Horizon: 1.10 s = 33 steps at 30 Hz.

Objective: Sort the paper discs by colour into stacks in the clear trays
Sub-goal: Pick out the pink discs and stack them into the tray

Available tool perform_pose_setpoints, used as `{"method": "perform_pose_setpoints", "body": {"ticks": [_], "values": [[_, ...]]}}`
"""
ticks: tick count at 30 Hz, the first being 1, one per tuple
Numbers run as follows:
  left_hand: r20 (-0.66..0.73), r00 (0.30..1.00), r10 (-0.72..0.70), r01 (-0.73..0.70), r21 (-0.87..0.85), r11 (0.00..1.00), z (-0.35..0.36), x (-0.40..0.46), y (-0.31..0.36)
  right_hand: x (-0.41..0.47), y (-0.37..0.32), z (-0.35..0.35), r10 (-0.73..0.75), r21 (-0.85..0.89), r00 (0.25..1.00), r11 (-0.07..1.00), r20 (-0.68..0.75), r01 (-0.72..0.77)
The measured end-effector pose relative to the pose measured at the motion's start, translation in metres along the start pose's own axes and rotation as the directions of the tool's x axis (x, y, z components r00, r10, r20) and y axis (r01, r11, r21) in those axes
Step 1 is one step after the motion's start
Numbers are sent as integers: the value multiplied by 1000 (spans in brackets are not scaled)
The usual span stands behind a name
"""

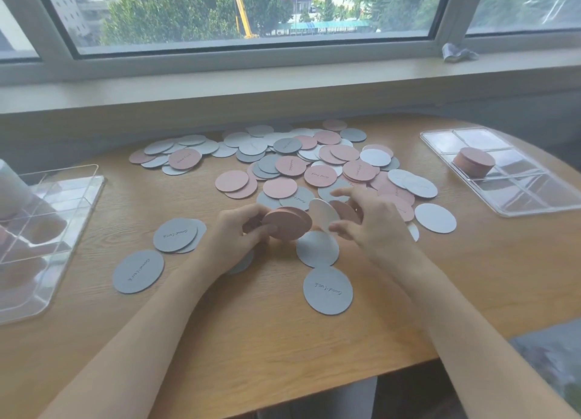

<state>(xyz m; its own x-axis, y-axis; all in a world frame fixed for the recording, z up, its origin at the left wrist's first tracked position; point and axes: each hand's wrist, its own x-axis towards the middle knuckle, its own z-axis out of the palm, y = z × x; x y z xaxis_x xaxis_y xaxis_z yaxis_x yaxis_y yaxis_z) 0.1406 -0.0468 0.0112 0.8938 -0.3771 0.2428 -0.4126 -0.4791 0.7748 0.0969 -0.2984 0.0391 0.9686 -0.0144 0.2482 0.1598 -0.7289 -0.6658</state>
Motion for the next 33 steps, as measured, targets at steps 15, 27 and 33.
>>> {"method": "perform_pose_setpoints", "body": {"ticks": [15,27,33], "values": [[-32,996,89,-89,-17,996,-2,2,-3,24,-16,20,-35,399,995,917,94,-5],[-135,981,142,-125,121,985,9,6,-8,18,-6,55,-253,178,963,956,91,234],[-72,979,193,-174,218,960,14,7,-7,20,1,65,-312,5,938,949,153,315]]}}
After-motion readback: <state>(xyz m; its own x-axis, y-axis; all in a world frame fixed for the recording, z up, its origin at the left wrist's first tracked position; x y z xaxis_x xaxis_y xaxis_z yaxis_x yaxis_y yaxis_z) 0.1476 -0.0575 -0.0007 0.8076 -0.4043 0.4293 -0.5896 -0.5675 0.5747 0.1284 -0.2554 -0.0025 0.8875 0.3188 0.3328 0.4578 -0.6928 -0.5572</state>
